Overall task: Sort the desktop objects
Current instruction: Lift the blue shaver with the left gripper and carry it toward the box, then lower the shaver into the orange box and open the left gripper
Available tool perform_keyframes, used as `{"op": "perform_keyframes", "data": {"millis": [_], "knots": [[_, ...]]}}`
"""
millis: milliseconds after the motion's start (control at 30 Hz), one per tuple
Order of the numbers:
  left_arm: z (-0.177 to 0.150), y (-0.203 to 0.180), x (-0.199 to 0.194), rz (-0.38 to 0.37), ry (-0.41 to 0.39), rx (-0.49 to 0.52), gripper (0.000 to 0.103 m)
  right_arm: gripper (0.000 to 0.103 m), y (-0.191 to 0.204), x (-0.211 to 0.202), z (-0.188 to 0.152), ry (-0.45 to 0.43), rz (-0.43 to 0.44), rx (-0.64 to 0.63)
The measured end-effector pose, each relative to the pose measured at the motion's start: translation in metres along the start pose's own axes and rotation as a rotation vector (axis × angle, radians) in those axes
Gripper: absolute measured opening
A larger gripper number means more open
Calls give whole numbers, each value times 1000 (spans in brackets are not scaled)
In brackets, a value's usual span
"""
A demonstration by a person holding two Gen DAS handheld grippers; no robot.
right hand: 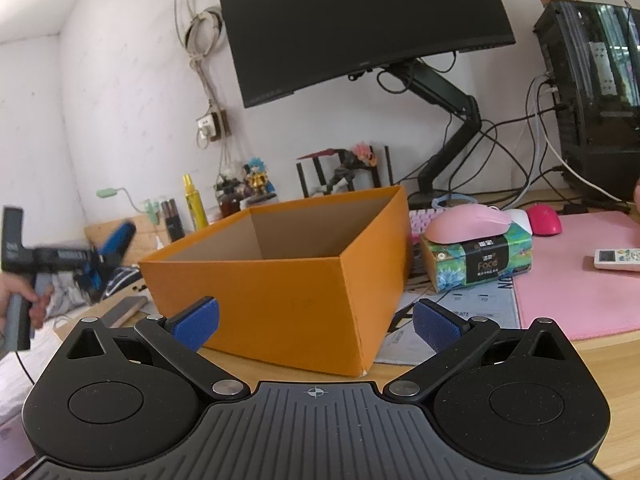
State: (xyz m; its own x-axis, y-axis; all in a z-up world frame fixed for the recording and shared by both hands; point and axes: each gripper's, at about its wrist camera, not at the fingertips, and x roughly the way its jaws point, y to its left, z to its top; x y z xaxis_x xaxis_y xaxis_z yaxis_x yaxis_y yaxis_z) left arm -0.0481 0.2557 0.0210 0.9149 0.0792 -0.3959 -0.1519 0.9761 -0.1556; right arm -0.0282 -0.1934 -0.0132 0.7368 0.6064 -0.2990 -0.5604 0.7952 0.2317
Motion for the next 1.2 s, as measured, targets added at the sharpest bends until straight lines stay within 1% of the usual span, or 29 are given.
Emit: {"op": "perform_keyframes", "data": {"millis": [67, 167, 233, 333, 433, 567, 633, 733, 867, 967, 1067, 1133, 1200], "knots": [[11, -10, -7, -34, -52, 6, 44, 103, 0, 0, 0, -4, 1, 1], [29, -29, -8, -83, -98, 25, 44, 103, 0, -2, 0, -8, 2, 5], [40, -42, -1, -99, -109, 36, 43, 103, -1, -3, 0, -11, 3, 8], [49, -63, 19, -126, -97, 57, 43, 103, -3, -5, -1, -16, 3, 11], [52, -83, 41, -169, -57, 75, 43, 103, -7, -8, -2, -17, -3, 19], [49, -106, 74, -180, 5, 86, 43, 103, -15, -9, -3, -18, -15, 33], [47, -115, 90, -165, 41, 95, 43, 103, -18, -10, -4, -18, -19, 41], [44, -120, 112, -129, 130, 85, 43, 103, -21, -10, -6, -17, -20, 49], [35, -122, 141, -86, 261, 128, 43, 103, -25, -10, -9, -16, -17, 63], [30, -120, 155, -56, 334, 171, 43, 103, -30, -9, -11, -13, -18, 75], [25, -120, 164, -30, 390, 210, 43, 103, -34, -7, -12, -8, -18, 91], [21, -127, 164, 5, 402, 279, 43, 103, -36, -6, -13, -5, -17, 100], [19, -132, 166, 25, 420, 322, 43, 103, -37, -6, -14, -5, -16, 104]]}}
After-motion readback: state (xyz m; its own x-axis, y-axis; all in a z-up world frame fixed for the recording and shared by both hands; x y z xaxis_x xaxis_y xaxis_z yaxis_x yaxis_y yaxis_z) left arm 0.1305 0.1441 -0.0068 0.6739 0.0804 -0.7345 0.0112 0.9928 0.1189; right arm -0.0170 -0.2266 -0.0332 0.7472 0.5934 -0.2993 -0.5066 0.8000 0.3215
